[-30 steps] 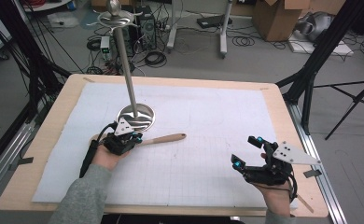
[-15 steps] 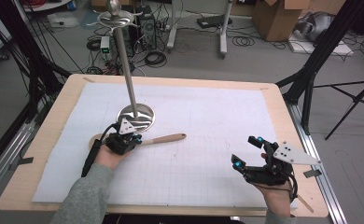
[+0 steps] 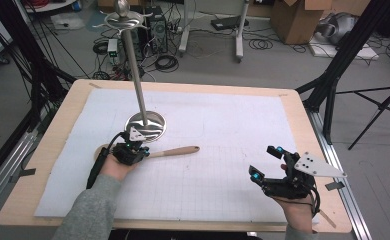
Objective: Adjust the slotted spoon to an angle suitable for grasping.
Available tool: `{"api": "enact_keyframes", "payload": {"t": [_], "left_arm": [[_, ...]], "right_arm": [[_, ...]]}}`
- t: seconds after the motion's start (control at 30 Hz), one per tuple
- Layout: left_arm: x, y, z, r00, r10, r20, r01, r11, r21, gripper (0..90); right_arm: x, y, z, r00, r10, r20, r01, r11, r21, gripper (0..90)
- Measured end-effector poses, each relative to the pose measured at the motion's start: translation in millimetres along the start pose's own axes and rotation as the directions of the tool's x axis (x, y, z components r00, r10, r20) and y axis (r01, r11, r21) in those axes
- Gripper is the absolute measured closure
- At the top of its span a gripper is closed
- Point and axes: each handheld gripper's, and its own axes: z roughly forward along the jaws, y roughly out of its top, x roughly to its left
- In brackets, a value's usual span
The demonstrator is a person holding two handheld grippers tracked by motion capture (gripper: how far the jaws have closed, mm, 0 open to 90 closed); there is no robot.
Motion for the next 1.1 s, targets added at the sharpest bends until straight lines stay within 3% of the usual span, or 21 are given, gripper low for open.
{"api": "enact_keyframes", "payload": {"t": [0.27, 0.6, 0.77, 0.87, 0.97, 1.1], "left_arm": [[0.0, -19.8, -16.5, 0.9999, -0.013, 0.006, 0.013, 0.9996, -0.023, 89.7], [-1.2, -39.4, -34.9, 1.0000, 0.004, -0.007, -0.004, 0.9995, -0.030, 89.6], [-0.8, -42.5, -38.4, 1.0000, 0.006, -0.005, -0.006, 0.9993, -0.036, 89.6], [-1.6, -36.9, -45.1, 0.9988, 0.031, 0.038, -0.026, 0.9939, -0.107, 89.6], [-8.1, -27.6, -54.5, 0.9921, 0.082, 0.095, -0.065, 0.9831, -0.171, 89.6], [-20.5, -16.8, -56.6, 0.9733, 0.163, 0.161, -0.131, 0.9717, -0.197, 89.6]], "right_arm": [[0.2, 0.0, -0.1, 1.0000, 0.000, -0.002, 0.000, 1.000, 0.000, 9.8], [0.7, -0.5, 3.1, 1.0000, -0.006, -0.005, 0.006, 1.000, 0.009, 9.8], [0.7, -0.4, 3.1, 1.0000, -0.003, -0.006, 0.003, 1.000, 0.007, 9.8], [0.5, -0.2, 3.4, 1.0000, -0.005, -0.008, 0.005, 1.000, 0.007, 9.8], [0.4, 0.0, 3.5, 1.0000, 0.002, -0.008, -0.002, 1.000, 0.006, 9.8], [-0.3, -0.6, 4.7, 0.9999, 0.006, -0.011, -0.006, 1.000, 0.010, 9.8]]}}
